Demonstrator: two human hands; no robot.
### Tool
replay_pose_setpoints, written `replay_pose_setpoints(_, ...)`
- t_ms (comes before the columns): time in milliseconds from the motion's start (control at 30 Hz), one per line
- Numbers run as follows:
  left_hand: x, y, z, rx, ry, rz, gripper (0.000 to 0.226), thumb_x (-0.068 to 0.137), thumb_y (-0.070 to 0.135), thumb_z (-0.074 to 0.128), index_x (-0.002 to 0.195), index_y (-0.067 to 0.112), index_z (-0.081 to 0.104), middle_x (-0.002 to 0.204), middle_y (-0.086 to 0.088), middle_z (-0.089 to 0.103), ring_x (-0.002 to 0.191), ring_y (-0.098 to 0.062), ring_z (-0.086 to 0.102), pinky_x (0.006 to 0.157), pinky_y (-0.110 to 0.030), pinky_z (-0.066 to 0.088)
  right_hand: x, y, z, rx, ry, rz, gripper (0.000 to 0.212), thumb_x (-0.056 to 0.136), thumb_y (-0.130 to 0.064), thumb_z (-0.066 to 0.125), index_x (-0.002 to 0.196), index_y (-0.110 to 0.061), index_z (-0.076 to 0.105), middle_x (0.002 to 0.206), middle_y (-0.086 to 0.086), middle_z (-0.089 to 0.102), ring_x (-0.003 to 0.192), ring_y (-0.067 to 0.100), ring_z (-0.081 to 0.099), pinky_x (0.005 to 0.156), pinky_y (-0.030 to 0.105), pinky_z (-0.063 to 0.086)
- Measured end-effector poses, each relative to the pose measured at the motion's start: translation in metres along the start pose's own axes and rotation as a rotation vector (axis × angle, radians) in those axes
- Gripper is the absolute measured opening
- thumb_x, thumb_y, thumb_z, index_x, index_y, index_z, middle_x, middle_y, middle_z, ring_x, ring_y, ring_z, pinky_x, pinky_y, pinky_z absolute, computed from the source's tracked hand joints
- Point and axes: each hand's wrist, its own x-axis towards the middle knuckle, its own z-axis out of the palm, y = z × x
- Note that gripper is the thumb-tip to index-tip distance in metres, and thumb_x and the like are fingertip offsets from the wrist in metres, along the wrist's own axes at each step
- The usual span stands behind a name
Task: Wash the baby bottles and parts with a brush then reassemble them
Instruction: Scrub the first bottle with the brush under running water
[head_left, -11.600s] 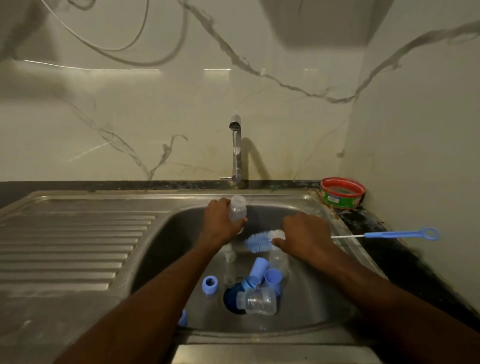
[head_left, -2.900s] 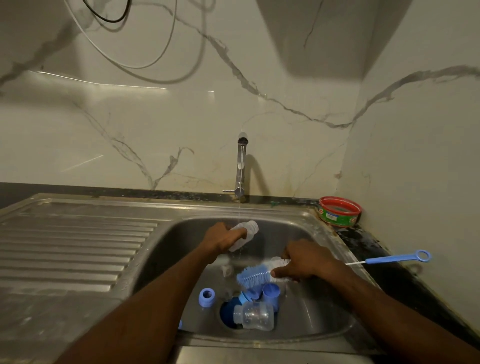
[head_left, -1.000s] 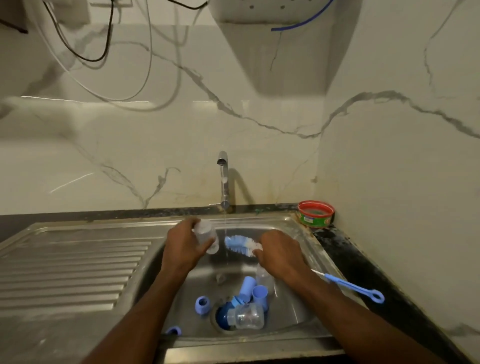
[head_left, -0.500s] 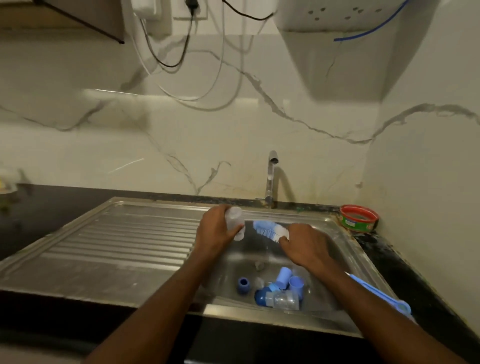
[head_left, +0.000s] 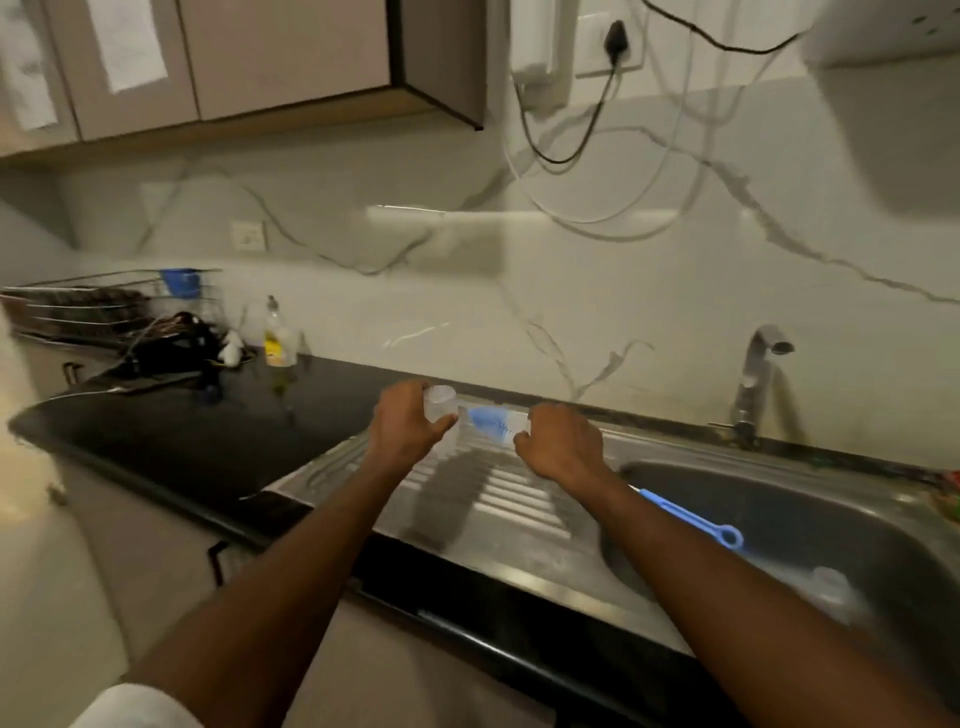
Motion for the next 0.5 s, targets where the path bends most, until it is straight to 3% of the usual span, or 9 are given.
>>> replay_pose_setpoints(167, 0.004, -0.062, -0.025, 0.054, 0.003, -0.113, 0.058, 0.075, 0.051, 0.084, 0.119, 0.017, 0.068, 0.112, -0.005, 0.072, 0.103, -0.025, 0.067, 0.084, -0.036, 0.052, 0.013, -0.057, 0.026, 0.040, -0.090, -0.053, 0.048, 0.089, -0.050, 0.053, 0.116, -0.013, 0.065, 0.123, 0.011, 0.066, 0.111, 0.032, 0.063, 0.087, 0.036, 0.051)
replay_pose_setpoints(300, 0.012, -0.098, -0.034, 0.070, -0.009, -0.189, 0.054, 0.073, 0.052, 0.084, 0.113, 0.019, 0.069, 0.107, -0.004, 0.072, 0.096, -0.024, 0.068, 0.077, -0.034, 0.052, 0.018, -0.085, 0.035, 0.063, -0.128, -0.073, 0.081, 0.062, -0.060, 0.032, 0.119, -0.013, 0.065, 0.123, 0.011, 0.066, 0.113, 0.032, 0.062, 0.090, 0.038, 0.049)
replay_pose_setpoints(500, 0.024, -0.123, -0.031, 0.092, -0.017, -0.224, 0.055, 0.072, 0.054, 0.084, 0.110, 0.018, 0.068, 0.106, -0.004, 0.070, 0.095, -0.026, 0.068, 0.078, -0.039, 0.057, 0.038, -0.096, 0.056, 0.060, -0.142, -0.075, 0.071, 0.076, -0.062, 0.041, 0.121, -0.013, 0.065, 0.126, 0.011, 0.066, 0.115, 0.033, 0.062, 0.091, 0.038, 0.048)
